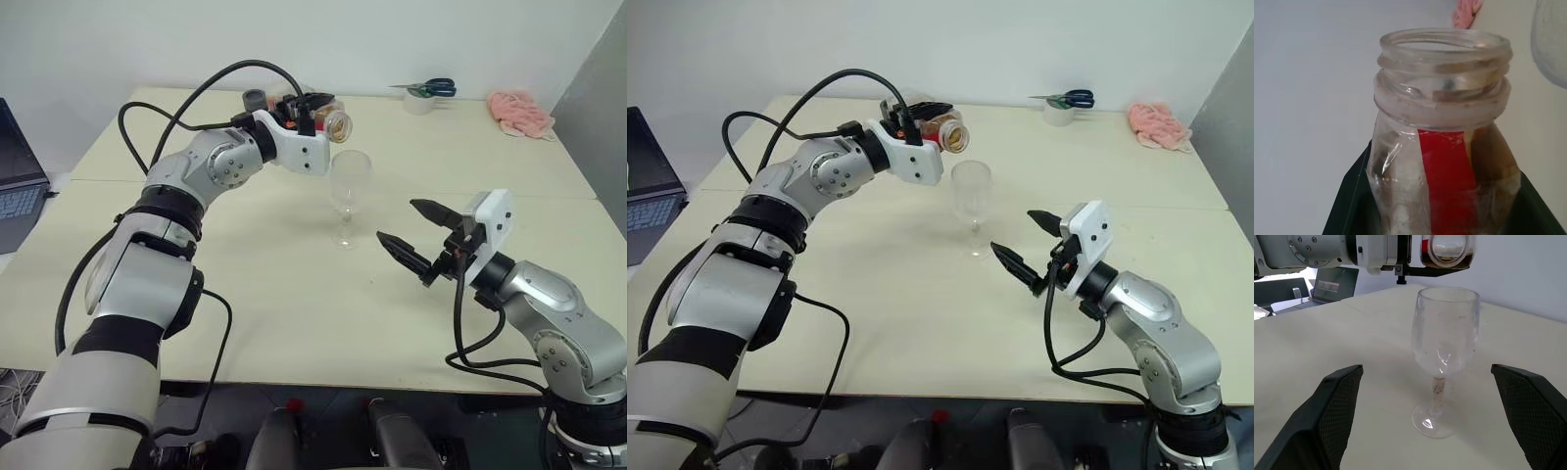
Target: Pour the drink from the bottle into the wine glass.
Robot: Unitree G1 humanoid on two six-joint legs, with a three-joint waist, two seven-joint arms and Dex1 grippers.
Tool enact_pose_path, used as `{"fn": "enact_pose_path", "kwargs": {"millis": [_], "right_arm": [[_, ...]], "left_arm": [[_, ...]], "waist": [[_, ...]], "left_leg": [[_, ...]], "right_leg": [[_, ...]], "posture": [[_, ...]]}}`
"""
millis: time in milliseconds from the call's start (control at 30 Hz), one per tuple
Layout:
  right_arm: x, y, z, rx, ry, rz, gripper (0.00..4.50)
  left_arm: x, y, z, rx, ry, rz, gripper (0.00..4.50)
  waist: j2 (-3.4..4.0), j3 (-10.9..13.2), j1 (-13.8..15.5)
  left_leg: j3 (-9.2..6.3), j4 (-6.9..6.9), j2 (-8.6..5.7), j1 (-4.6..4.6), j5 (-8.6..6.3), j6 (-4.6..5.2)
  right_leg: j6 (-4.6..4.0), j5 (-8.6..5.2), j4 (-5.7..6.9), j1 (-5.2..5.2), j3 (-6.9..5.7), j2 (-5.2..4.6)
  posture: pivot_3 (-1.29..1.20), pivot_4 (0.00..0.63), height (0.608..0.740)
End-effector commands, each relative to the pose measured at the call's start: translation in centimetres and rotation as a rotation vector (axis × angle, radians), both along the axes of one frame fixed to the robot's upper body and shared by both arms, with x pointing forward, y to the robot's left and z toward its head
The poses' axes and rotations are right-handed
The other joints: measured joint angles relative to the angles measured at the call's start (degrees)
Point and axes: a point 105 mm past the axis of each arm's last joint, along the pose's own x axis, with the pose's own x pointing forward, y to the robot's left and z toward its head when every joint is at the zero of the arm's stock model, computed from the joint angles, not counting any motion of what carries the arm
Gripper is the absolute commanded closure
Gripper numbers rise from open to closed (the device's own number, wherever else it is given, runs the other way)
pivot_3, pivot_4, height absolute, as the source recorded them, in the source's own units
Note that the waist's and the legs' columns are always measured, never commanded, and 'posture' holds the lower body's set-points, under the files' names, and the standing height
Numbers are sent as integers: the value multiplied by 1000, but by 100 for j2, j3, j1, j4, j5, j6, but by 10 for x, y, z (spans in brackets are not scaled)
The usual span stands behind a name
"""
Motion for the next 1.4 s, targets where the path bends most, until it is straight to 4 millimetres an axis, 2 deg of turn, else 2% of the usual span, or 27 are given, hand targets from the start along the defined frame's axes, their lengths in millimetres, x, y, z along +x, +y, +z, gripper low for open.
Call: {"fn": "enact_pose_path", "kwargs": {"millis": [33,1400], "right_arm": [[-1,2,11,11,-52,6,0],[4,0,10,10,-65,-21,0]], "left_arm": [[-6,-2,28,-1,-97,-22,2777],[-2,1,31,124,-153,14,2777]], "waist": [[0,0,1],[0,0,-5]], "left_leg": [[-1,0,0,0,1,0],[-1,2,-5,3,6,-3]], "right_leg": [[0,0,2,0,0,0],[1,-1,20,-2,-1,-5]], "posture": [[0,150,740],[0,150,740]]}}
